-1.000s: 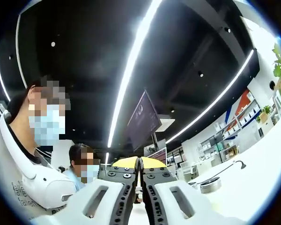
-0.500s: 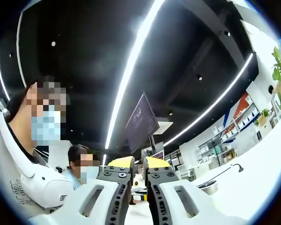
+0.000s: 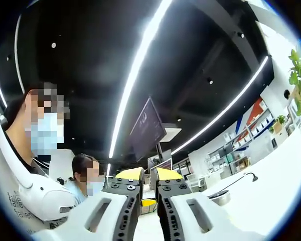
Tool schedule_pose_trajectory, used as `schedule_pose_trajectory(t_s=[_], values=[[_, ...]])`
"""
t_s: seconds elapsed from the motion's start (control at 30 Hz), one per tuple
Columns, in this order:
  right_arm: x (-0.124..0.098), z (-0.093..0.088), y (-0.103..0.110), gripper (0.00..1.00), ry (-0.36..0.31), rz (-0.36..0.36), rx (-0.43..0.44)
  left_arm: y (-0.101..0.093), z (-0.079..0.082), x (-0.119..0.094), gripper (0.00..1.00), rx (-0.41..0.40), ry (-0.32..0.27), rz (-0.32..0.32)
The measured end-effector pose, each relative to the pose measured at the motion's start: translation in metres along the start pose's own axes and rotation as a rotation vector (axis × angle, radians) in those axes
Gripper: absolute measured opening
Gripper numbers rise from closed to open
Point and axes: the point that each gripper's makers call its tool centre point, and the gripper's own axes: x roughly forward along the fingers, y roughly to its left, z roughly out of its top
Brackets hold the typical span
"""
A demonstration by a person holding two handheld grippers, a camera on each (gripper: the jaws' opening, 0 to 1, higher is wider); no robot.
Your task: Rotate the seasoning bottle until the label or dispensing opening points toward the visible target arrow and the bottle remains upright within the marked orientation range
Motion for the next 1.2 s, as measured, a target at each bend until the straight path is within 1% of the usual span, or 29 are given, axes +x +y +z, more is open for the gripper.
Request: schedule_pose_trajectory(t_s=[0.07,0.13,0.17,0.23,0.3,0.33,0.37,0.4,0.47,0.5,0.57,0.63,0.67,0.87,1.1,1.2], values=[[0.001,-0.001,0.000,0.07,0.005,-0.001,-0.001,0.003,-0.006,0.003,0.39,0.011,0.021,0.037],[0.002,-0.002,0.000,0.07,0.008,-0.004,-0.011,0.003,-0.014,0.008,0.40,-0.006,0.051,0.048],[0.002,-0.002,0.000,0.07,0.010,-0.004,-0.015,0.001,-0.018,0.011,0.42,-0.025,0.062,0.045],[0.002,-0.003,0.000,0.07,0.018,-0.005,-0.019,-0.002,-0.022,0.018,0.46,-0.049,0.055,0.040],[0.003,-0.006,-0.001,0.06,0.023,-0.007,-0.012,-0.007,-0.027,0.024,0.45,-0.061,0.057,0.038],[0.003,-0.007,-0.001,0.06,0.023,-0.008,-0.011,-0.007,-0.029,0.026,0.44,-0.050,0.063,0.045],[0.002,-0.007,-0.002,0.06,0.024,-0.009,-0.009,-0.007,-0.030,0.027,0.43,-0.028,0.069,0.040],[0.002,-0.007,-0.002,0.06,0.024,-0.010,-0.008,-0.009,-0.031,0.029,0.42,-0.023,0.073,0.027],[0.002,-0.006,-0.001,0.06,0.022,-0.008,-0.010,-0.011,-0.032,0.030,0.42,-0.016,0.070,0.022],[0.002,-0.005,-0.001,0.06,0.020,-0.008,-0.012,-0.012,-0.032,0.031,0.41,0.001,0.074,0.024],[0.002,-0.005,-0.001,0.06,0.016,-0.007,-0.011,-0.012,-0.035,0.033,0.36,0.023,0.088,0.030],[0.001,-0.006,-0.001,0.06,0.016,-0.008,-0.005,-0.009,-0.034,0.034,0.32,0.046,0.081,0.034],[0.001,-0.006,-0.002,0.06,0.016,-0.008,-0.001,-0.009,-0.034,0.034,0.32,0.025,0.082,0.033],[0.001,-0.005,-0.001,0.05,0.018,-0.002,-0.007,-0.010,-0.034,0.033,0.32,0.027,0.078,0.007],[0.001,-0.007,-0.001,0.03,0.020,-0.005,-0.002,-0.009,-0.035,0.033,0.32,0.003,0.077,-0.062],[0.001,-0.006,-0.001,0.03,0.020,-0.002,-0.007,-0.011,-0.035,0.033,0.32,0.009,0.076,-0.077]])
